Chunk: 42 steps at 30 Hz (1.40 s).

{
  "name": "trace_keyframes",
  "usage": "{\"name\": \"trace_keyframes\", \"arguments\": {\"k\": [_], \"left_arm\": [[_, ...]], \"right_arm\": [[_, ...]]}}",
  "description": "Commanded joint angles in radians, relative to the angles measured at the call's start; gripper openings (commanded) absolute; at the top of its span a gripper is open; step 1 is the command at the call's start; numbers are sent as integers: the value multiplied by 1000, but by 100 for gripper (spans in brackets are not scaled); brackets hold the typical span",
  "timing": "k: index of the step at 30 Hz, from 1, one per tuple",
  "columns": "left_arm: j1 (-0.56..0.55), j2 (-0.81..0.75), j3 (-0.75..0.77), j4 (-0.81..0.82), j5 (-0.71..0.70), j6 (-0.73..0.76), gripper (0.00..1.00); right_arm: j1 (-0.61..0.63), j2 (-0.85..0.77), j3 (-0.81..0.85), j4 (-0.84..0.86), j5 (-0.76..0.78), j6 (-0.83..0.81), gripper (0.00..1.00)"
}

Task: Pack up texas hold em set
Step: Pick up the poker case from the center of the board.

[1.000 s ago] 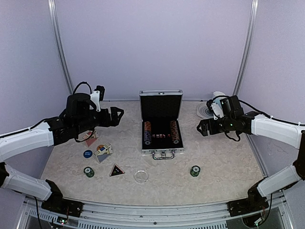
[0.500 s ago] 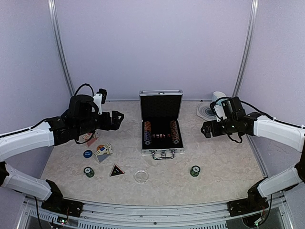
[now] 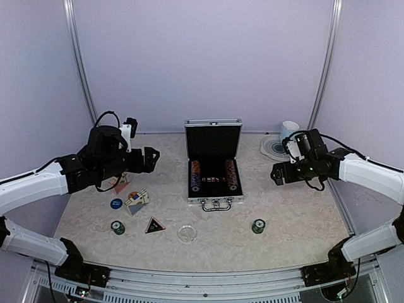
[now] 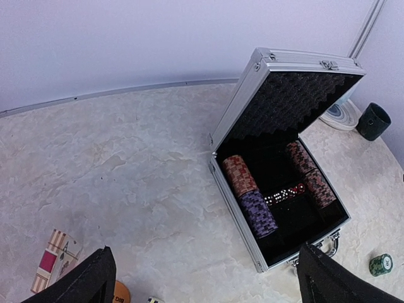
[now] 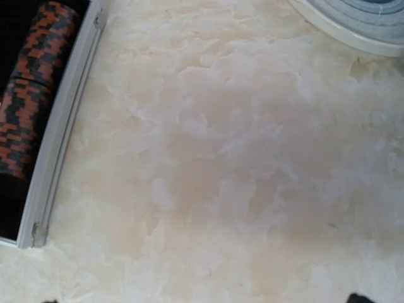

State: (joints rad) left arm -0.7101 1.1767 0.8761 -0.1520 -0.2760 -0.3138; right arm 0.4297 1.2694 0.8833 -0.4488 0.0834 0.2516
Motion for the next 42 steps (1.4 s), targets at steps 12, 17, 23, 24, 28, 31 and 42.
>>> {"name": "trace_keyframes", "arguments": {"k": [12, 17, 23, 24, 28, 31, 42], "left_arm": [[-11, -17, 15, -18, -30, -12, 99], [-11, -14, 24, -24, -51, -17, 99], [-11, 6, 52, -54, -83, -15, 99], [-11, 6, 51, -53, -92, -15, 99], [-11, -2, 40, -44, -95, -26, 99], [-11, -3, 38, -52, -104, -20, 99], [-11, 9, 42, -34, -112, -8, 99]], "right_arm": [[0, -42, -12, -4, 22, 8, 99], [0, -39, -4, -8, 22, 2, 99], [0, -37, -1, -21, 17, 1, 99], [0, -34, 0, -24, 16, -1, 99], [0, -25, 3, -28, 13, 5, 99], [1, -30, 0, -23, 8, 1, 99], [2, -35, 2, -39, 25, -4, 99]]}}
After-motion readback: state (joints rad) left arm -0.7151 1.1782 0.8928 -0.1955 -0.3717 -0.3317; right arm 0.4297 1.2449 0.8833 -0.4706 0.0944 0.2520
